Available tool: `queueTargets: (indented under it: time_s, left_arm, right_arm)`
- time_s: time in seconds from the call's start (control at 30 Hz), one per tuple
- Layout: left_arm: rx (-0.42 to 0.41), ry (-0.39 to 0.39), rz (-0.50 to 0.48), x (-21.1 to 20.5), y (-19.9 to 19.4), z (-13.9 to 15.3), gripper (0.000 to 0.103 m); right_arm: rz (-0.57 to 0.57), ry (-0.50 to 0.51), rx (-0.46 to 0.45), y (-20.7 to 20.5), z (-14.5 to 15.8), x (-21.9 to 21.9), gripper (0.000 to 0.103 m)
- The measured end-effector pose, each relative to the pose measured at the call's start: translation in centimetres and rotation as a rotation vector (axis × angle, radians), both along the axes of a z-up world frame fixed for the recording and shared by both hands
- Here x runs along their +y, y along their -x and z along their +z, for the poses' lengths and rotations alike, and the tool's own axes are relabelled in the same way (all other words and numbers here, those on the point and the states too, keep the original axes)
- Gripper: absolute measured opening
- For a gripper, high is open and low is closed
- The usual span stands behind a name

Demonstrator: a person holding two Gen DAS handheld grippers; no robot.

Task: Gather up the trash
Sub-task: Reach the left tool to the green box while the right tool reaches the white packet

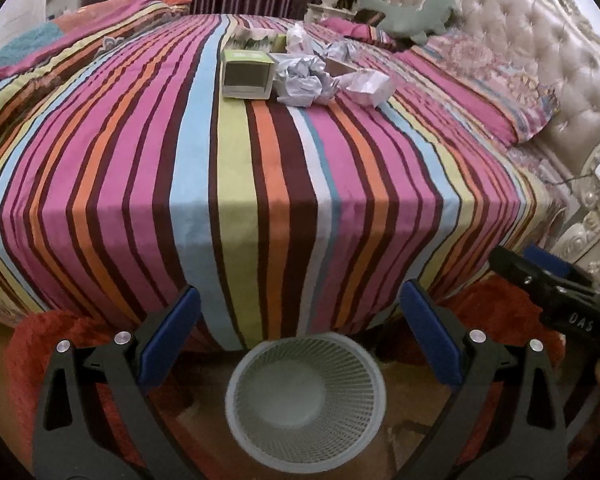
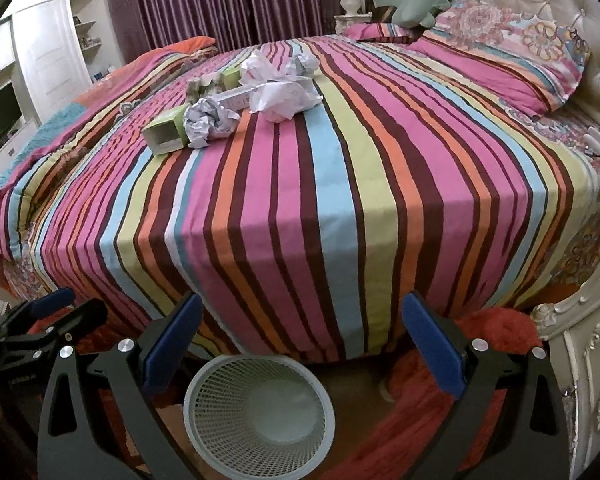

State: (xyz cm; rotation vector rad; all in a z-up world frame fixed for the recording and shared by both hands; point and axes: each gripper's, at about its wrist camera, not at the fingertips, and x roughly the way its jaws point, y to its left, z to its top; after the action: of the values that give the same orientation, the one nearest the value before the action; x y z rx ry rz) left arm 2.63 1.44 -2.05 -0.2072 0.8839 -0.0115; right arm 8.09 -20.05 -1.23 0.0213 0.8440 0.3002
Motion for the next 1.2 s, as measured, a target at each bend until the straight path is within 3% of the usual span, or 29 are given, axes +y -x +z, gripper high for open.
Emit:
queueTargets:
  time_s: [0.27,0.73,1.0,1.2]
  left_arm:
    - [-0.006,0.005,0.016,1.9,-2.1,0.4,0.096]
    - [-0.066,-0.042,0.103,5.1,-8.0,3.0,0.096]
    - [-0.082,0.009,0.154,6.6,-13.8,4.1,0.096]
    - [-0.075,0.038,0.203,8.2,-18.3,4.5,0.096]
  right_arm:
    - [-0.004,0.041,-0.021,-1.6,0.5,-0.2,0.096]
    - [0.028,0.017,-0.060,-6.6,2.1,1.7,0.096]
    - [0.037,-0.007,-0.107,-10.5,3.4,3.2,0.096]
    - [0.008,-0.052,-0.083,-15.2,4.1,4.0,0.096]
